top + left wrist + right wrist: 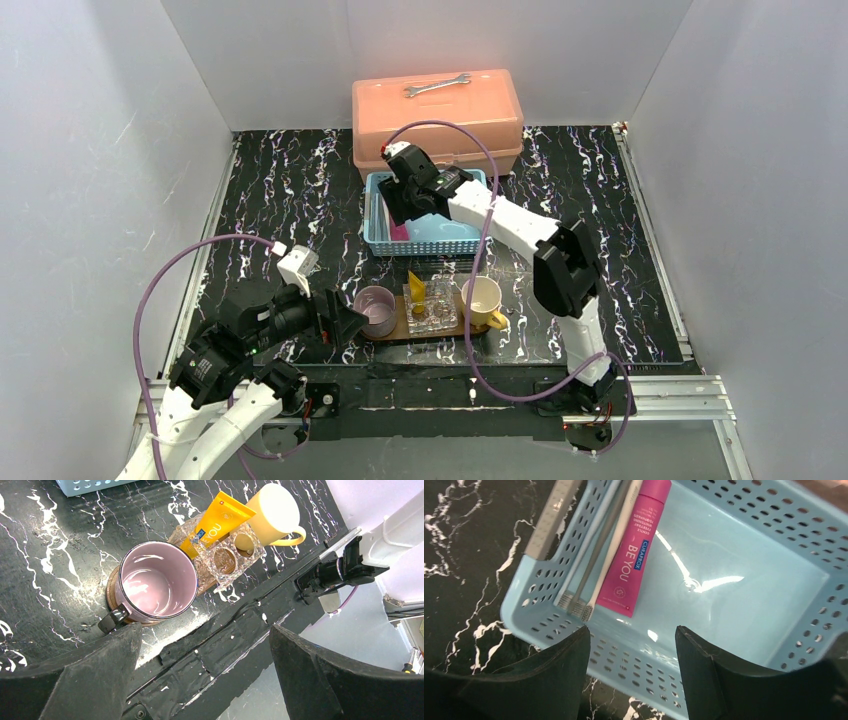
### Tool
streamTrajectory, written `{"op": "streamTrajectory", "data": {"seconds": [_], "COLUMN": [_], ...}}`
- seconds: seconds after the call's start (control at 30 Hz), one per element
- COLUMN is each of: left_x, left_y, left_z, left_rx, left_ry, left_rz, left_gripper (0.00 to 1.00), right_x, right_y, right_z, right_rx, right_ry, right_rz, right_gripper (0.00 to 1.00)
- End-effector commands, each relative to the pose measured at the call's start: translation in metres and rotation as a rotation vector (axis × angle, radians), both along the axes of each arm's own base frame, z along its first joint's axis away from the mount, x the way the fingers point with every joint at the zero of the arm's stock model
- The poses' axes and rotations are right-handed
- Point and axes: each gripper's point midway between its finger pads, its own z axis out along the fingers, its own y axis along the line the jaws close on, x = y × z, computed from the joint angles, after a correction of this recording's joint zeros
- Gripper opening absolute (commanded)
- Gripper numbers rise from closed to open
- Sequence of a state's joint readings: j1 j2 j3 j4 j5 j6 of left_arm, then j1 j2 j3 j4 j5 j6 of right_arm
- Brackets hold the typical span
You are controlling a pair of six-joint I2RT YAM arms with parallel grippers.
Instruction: Prepare toiletry sets of a toothbrush and toothpaste on the tray
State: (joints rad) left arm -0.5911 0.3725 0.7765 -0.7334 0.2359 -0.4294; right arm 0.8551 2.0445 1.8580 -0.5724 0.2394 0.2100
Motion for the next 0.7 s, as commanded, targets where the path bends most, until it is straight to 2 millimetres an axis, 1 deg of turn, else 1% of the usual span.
{"op": "streamTrajectory", "data": {"seconds": [0.0,0.17,0.3,0.37,0.67], "left_x": [0.001,0.0,0.0,0.0,-0.001], "left_y": [-0.001,-0.001,-0.001,-0.001,-0.001], "left_z": [-0.001,0.0,0.001,0.001,0.002], "left_rx": [0.003,-0.002,-0.003,-0.005,-0.008], "left_ry": [-0.013,-0.02,-0.021,-0.024,-0.03], "left_rz": [-0.012,-0.015,-0.015,-0.016,-0.018], "left_gripper": [0.98,0.98,0.98,0.98,0.98], "right_x": [0.017,0.031,0.041,0.046,0.069], "right_y": [0.019,0.025,0.029,0.031,0.04], "right_z": [-0.001,-0.023,-0.038,-0.05,-0.071], "right_rx": [0.119,0.166,0.179,0.176,0.2], "right_ry": [0.024,0.066,0.092,0.107,0.116], "right_rz": [-0.013,-0.041,-0.055,-0.064,-0.093], "right_gripper": [0.7,0.67,0.66,0.66,0.63]}}
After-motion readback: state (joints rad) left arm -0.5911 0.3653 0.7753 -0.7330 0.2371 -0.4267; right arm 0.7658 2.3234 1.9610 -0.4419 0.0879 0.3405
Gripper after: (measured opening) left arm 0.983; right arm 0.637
